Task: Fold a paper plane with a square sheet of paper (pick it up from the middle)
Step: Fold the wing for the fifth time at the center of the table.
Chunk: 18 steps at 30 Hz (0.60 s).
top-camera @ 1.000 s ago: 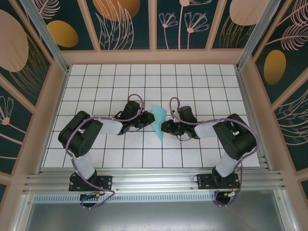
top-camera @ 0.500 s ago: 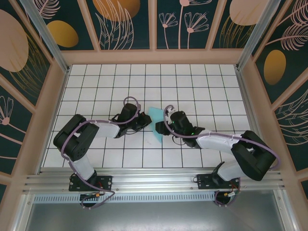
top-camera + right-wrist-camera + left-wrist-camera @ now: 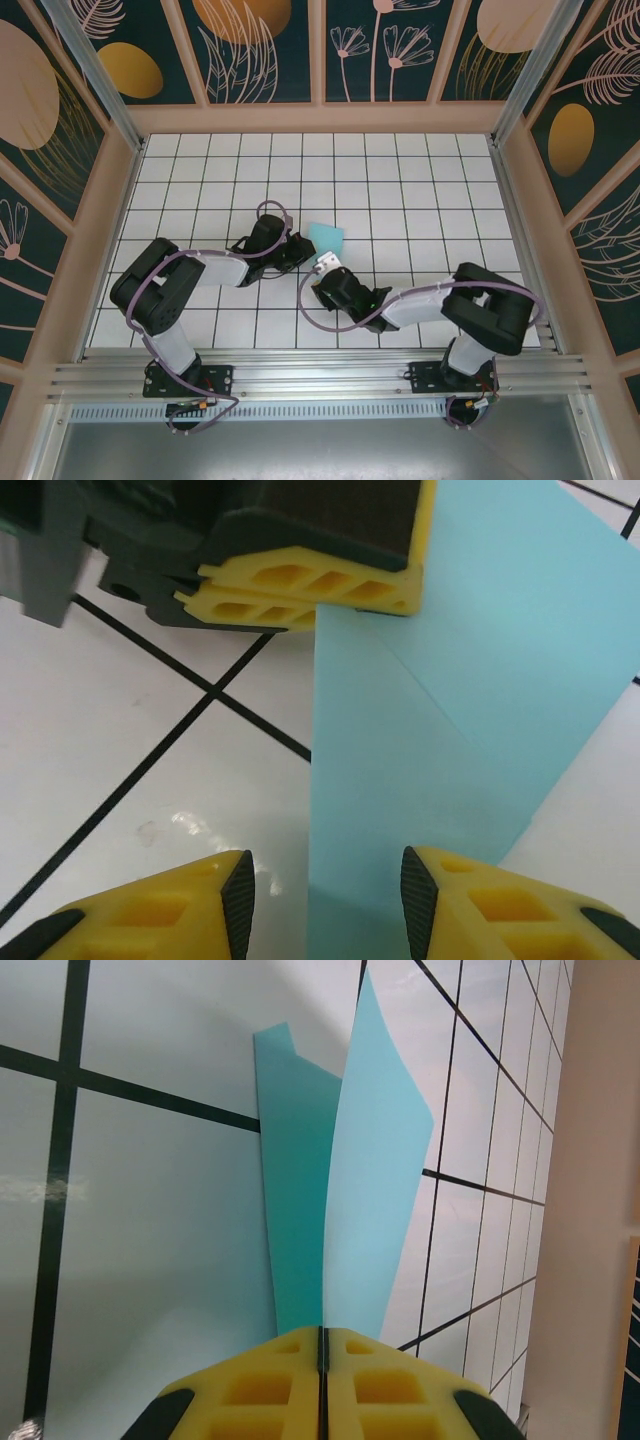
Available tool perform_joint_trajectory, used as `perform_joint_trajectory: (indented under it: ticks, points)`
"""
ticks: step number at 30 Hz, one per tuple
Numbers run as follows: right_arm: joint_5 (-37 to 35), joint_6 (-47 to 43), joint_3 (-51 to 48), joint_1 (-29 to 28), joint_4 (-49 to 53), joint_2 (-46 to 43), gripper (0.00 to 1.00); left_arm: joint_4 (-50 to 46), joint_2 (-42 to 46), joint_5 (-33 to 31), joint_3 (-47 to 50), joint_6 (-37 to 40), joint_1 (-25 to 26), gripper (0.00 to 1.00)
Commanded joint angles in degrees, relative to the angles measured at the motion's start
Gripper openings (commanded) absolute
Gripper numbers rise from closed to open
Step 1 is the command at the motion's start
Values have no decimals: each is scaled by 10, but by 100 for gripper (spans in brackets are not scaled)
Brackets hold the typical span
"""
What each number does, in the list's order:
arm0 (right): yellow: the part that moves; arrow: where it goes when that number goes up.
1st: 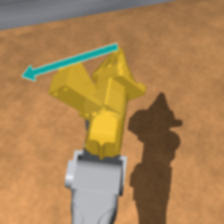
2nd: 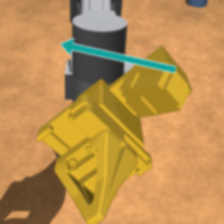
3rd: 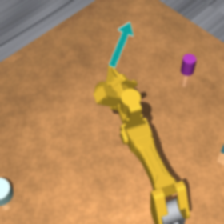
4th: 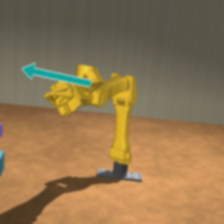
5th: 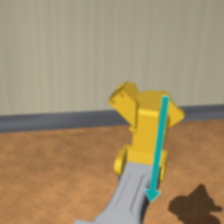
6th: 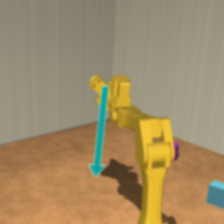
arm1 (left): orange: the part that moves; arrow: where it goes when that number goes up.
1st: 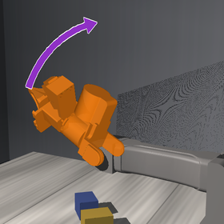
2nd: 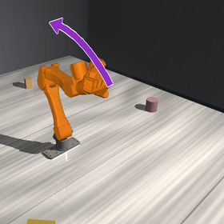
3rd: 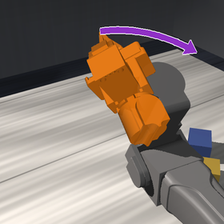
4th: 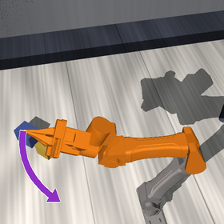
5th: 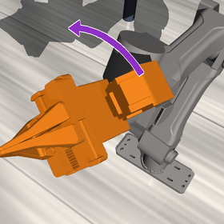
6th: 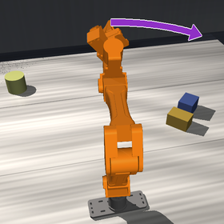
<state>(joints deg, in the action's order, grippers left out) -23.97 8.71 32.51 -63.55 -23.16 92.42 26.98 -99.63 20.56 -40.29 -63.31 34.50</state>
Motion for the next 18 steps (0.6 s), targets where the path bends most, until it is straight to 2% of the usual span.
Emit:
perform_joint_trajectory:
  ticks: [1,8,18]
  points:
    - [-81,-50,33,-17,-13,31,46,4,-4,4,-15,-3,1,11]
    - [-148,-90,62,-30,-13,76,40,2,-11,10,-19,-2,1,11]
    - [-173,-99,59,-35,-20,99,29,2,-17,13,-18,0,1,11]
